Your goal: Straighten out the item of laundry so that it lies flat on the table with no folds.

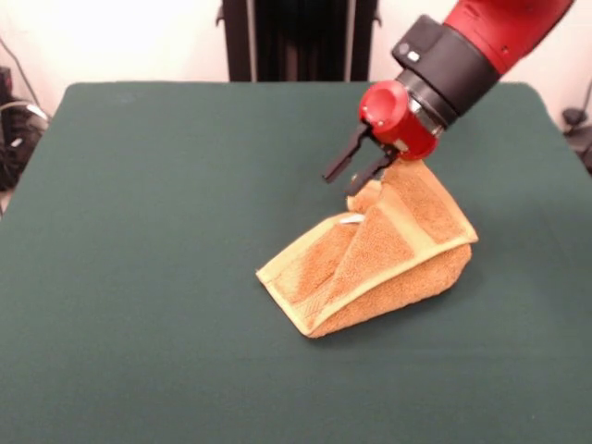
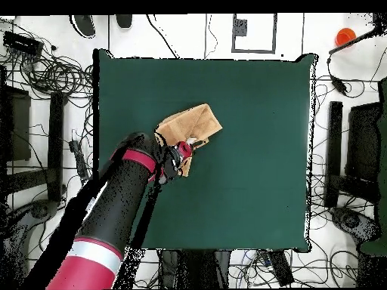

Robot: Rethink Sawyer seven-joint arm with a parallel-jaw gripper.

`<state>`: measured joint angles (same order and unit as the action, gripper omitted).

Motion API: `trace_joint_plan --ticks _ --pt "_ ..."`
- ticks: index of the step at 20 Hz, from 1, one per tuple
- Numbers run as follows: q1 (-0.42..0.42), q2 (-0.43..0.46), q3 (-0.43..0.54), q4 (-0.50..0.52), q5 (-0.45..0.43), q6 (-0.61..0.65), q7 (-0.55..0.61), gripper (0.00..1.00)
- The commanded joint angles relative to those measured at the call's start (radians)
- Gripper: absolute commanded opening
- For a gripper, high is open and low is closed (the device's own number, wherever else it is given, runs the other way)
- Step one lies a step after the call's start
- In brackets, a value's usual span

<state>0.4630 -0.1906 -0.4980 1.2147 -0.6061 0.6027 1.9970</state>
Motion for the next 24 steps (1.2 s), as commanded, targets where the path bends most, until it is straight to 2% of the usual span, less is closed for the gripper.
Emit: trace_joint_plan --ticks 1,4,10,17,24 --pt "-0.09 -0.004 0.066 0.073 0.041 -0.059 0.149 1.0" --pt "-0.135 0.095 0.047 0.052 0.007 -0.146 0.203 1.0" --pt "-0.206 0.261 0.009 -0.026 -0.017 -0.244 0.257 1.0" --pt "-0.278 0.454 -0.07 -0.126 0.01 -0.348 0.293 1.0" --pt "-0.382 0.62 -0.132 -0.295 0.031 -0.376 0.293 1.0"
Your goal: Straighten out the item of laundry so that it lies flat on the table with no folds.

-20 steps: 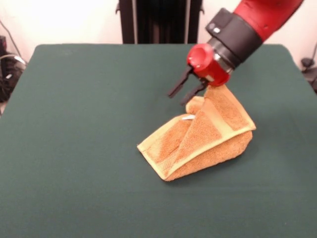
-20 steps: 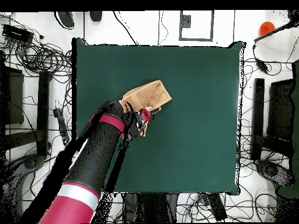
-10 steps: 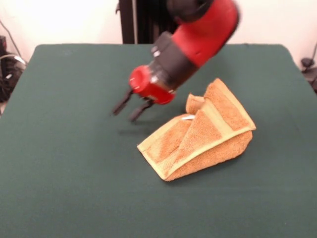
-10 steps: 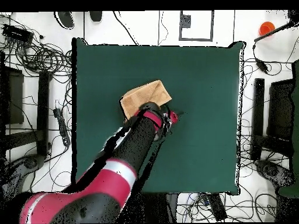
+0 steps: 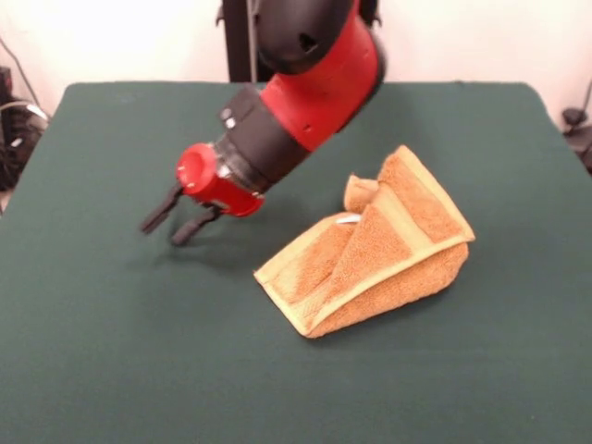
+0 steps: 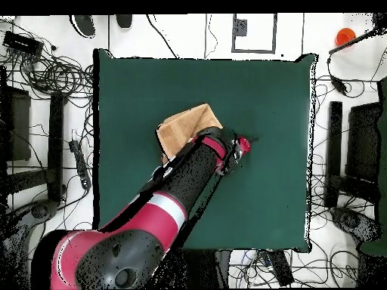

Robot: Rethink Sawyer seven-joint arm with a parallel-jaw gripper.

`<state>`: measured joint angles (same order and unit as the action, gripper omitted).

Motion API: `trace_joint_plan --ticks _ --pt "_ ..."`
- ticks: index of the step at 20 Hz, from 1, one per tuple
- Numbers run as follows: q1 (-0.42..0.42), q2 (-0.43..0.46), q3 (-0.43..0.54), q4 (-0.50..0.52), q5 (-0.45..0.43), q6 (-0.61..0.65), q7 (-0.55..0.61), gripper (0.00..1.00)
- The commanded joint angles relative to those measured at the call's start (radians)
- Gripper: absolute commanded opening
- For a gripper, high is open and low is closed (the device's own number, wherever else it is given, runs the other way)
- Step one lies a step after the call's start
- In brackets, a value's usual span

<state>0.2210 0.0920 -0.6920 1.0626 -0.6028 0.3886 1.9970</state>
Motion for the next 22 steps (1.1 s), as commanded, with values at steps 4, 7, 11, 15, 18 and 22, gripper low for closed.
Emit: trace_joint_plan --ticks 4,7,11,15,18,22 --pt "-0.186 0.402 0.039 -0.222 0.038 -0.158 0.289 1.0" --pt "-0.218 0.449 0.019 -0.28 0.045 -0.153 0.292 1.0" --pt "-0.261 0.504 -0.004 -0.353 0.052 -0.146 0.292 1.0" --pt "-0.356 0.494 0.087 -0.371 0.115 -0.168 0.228 1.0" --pt "-0.396 0.509 0.107 -0.399 0.12 -0.169 0.211 1.0" --pt "-0.444 0.527 0.133 -0.433 0.124 -0.163 0.185 1.0"
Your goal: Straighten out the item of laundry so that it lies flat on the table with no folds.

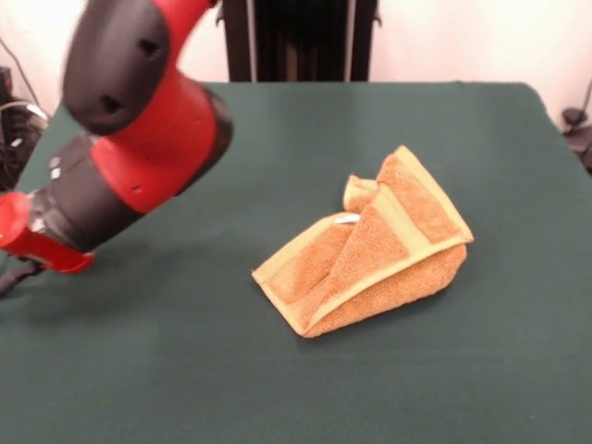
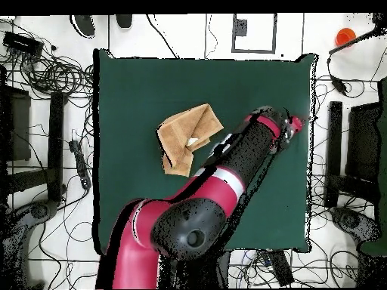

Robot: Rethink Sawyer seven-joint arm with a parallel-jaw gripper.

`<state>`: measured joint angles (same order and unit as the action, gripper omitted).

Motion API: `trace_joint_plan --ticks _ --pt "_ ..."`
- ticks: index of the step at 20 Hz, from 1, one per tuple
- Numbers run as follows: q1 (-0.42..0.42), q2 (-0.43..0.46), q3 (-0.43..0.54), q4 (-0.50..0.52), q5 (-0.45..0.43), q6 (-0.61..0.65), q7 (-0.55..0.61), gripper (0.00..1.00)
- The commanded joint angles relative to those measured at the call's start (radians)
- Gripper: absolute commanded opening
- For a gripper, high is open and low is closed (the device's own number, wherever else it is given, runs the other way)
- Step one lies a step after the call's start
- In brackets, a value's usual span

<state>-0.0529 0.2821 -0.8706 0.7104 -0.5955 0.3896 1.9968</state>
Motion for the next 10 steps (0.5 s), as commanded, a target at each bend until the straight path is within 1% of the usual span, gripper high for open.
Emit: trace_joint_plan --ticks 1,3,5,10 --pt "-0.184 0.34 0.323 -0.088 0.121 -0.164 0.172 1.0" --pt "-0.216 0.341 0.352 -0.099 0.135 -0.166 0.141 1.0" --pt "-0.248 0.339 0.39 -0.108 0.149 -0.142 0.09 1.0" --pt "-0.276 0.379 0.37 -0.155 0.149 -0.148 0.102 1.0"
